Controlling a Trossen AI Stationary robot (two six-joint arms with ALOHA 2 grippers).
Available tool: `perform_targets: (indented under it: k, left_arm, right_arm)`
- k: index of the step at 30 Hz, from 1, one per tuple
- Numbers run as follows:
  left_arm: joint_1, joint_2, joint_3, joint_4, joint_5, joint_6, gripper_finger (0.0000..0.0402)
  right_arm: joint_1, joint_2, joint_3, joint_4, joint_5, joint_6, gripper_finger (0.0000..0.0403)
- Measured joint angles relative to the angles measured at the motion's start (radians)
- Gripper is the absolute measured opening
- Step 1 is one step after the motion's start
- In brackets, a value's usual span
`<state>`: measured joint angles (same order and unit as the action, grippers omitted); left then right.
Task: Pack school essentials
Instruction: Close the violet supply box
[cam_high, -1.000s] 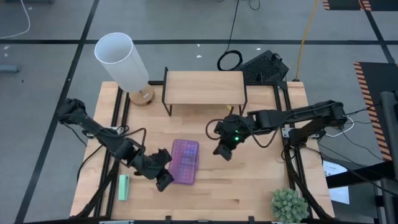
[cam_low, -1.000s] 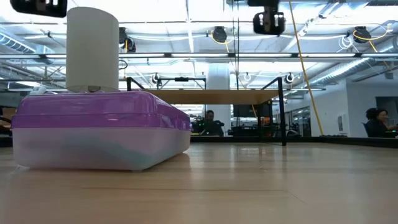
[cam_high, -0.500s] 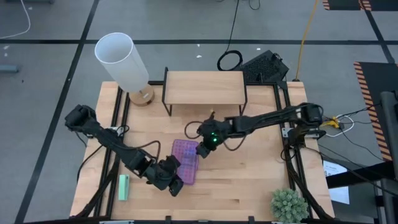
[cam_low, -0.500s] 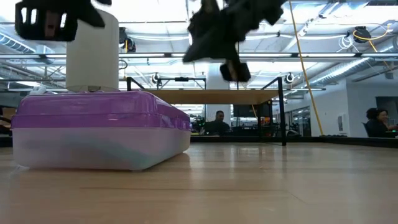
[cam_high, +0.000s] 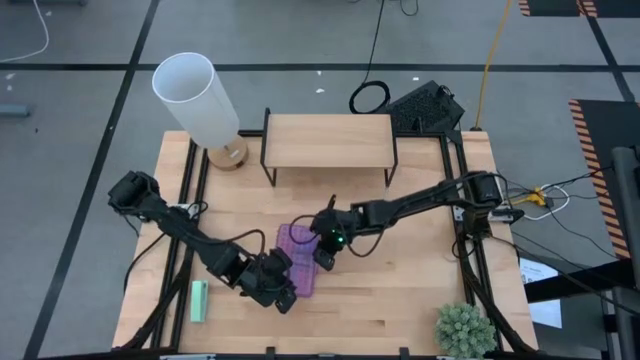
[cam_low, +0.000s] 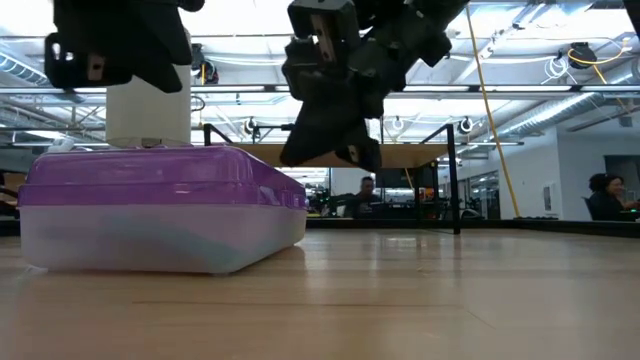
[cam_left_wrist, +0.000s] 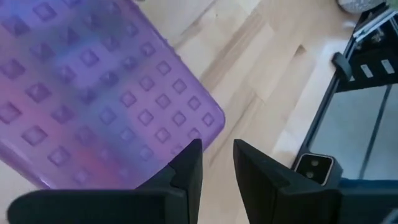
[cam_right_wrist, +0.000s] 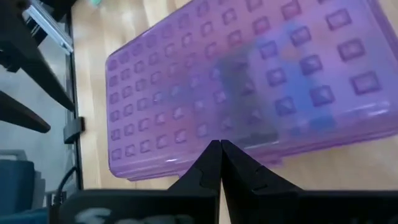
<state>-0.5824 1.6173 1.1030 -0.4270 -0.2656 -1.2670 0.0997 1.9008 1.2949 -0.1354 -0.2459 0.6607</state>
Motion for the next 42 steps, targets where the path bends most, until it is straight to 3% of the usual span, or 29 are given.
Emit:
perform_targets:
  k: [9,16,26,37,42]
  left_arm:
    - [0.044,0.000,0.000,0.046,-0.007,0.159,0.0092]
    - [0.084,0.069,0.001,0.112,0.020,0.267,0.0093]
    - [0.091,0.138,0.000,0.168,0.072,0.219,0.0092]
    - [0.096,0.135,0.000,0.151,0.084,0.213,0.0093]
    - [0.100,0.088,0.000,0.157,0.084,0.198,0.0093]
  right_arm:
    - [0.016,0.006,0.001,0.078,0.066,0.000,0.0000]
    - [0.013,0.013,0.002,0.086,0.104,-0.022,0.0000]
    - [0.014,0.066,0.003,0.119,0.061,-0.018,0.0000]
    - [0.013,0.063,0.003,0.117,0.058,-0.023,0.0000]
    - [0.005,0.002,0.000,0.100,0.059,-0.075,0.0000]
